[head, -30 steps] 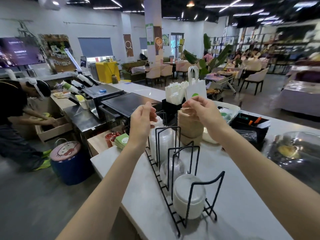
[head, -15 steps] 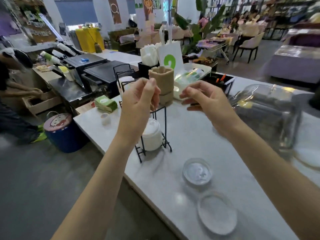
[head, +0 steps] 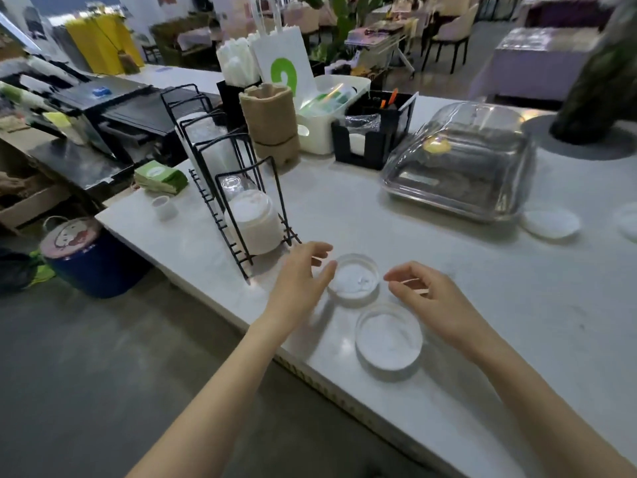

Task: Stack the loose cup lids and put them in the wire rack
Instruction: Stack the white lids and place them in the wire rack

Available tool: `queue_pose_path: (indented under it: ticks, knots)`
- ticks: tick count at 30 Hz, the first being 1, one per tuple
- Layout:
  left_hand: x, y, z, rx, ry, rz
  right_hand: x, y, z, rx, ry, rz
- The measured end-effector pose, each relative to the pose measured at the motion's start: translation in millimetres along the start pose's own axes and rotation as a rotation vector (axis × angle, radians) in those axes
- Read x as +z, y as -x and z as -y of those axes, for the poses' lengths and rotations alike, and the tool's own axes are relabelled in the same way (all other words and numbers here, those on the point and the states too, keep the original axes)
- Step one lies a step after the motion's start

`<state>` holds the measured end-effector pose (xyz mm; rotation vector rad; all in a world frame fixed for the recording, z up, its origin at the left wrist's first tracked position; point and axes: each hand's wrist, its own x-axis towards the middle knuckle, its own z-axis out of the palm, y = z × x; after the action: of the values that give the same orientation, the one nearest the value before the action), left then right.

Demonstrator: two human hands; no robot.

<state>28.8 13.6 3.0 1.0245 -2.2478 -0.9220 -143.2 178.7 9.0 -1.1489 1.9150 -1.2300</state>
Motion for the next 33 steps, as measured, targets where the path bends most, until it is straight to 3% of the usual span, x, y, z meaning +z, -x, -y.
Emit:
queue_pose_path:
  ticks: [6,9,19,24,29,33]
  knots:
    - [17,-26,-9,-0.024,-0.160,0.260,9,7,1,-0.001,-0.009,-0.070]
    - [20,-35,-10,-0.026,-0.185,0.310,13,11,1,0.008,-0.006,-0.103]
    - [9,-25,9,-0.171,0.228,0.193,24,23,-1,0.087,0.354,0.111]
    - [3,-18,14,-0.199,0.387,0.171,22,22,-3,0.054,0.310,0.016]
    - [0,-16,16,-0.212,0.457,0.195,18,30,-6,0.041,0.026,-0.086]
    - [2,-13,9,-0.211,0.472,0.241,21,35,-8,0.075,-0.019,-0.169]
